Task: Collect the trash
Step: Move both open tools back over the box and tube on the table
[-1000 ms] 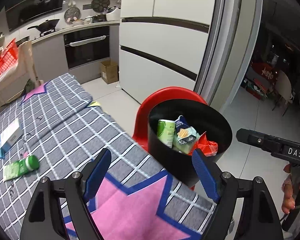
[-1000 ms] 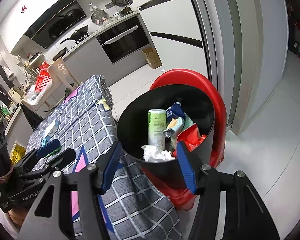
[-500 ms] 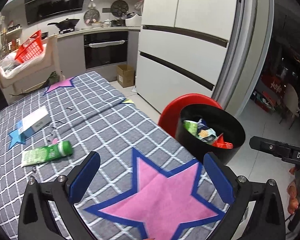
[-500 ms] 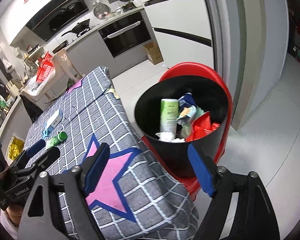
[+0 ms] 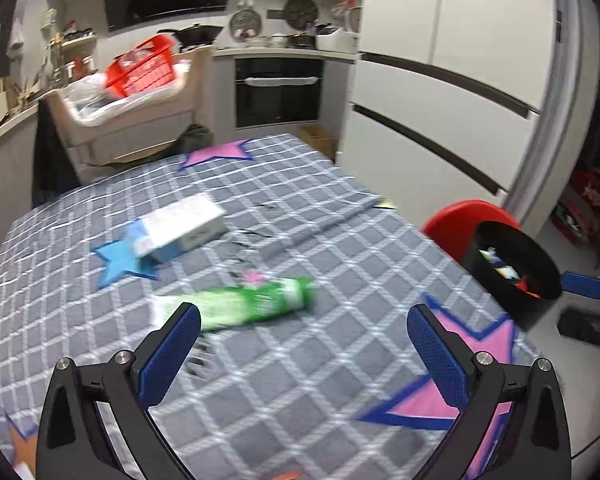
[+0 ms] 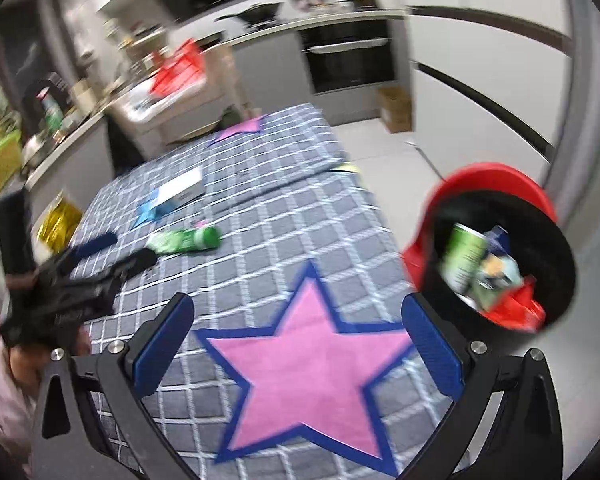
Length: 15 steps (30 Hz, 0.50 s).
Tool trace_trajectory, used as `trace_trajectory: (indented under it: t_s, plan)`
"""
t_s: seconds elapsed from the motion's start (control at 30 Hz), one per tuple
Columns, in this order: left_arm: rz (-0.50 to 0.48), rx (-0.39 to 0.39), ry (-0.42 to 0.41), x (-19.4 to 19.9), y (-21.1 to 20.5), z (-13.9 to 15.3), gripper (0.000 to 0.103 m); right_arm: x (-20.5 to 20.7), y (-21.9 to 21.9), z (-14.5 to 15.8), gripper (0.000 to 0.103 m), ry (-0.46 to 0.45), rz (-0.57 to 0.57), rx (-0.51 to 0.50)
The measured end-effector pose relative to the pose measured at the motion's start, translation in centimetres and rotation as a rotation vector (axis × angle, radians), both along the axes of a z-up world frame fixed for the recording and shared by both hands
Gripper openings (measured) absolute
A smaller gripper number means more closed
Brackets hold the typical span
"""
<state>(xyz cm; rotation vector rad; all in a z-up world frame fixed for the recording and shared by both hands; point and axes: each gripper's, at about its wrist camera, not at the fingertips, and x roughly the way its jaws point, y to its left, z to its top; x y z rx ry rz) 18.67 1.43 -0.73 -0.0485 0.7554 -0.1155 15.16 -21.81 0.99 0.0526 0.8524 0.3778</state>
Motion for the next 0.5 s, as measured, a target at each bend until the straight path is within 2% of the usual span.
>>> trace_trajectory:
  t_s: [0.23, 0.33, 0.5]
  plan:
    - [0.056, 0.051, 0.011, 3.6, 7.8, 0.6, 0.103, 1.6, 8.6, -0.4, 0.103, -0.041, 0.250, -0.074]
    - [0.069, 0.111, 0.024, 5.5, 10.0, 0.8, 0.103, 2.5, 11.5, -1.0, 0.103, -0.051, 0.338, -0.106]
    - [0.023, 0.186, 0.078, 9.5, 12.3, -0.8, 0.103, 4.7, 14.5, -2.4, 0.103, -0.049, 0.424, -0.137]
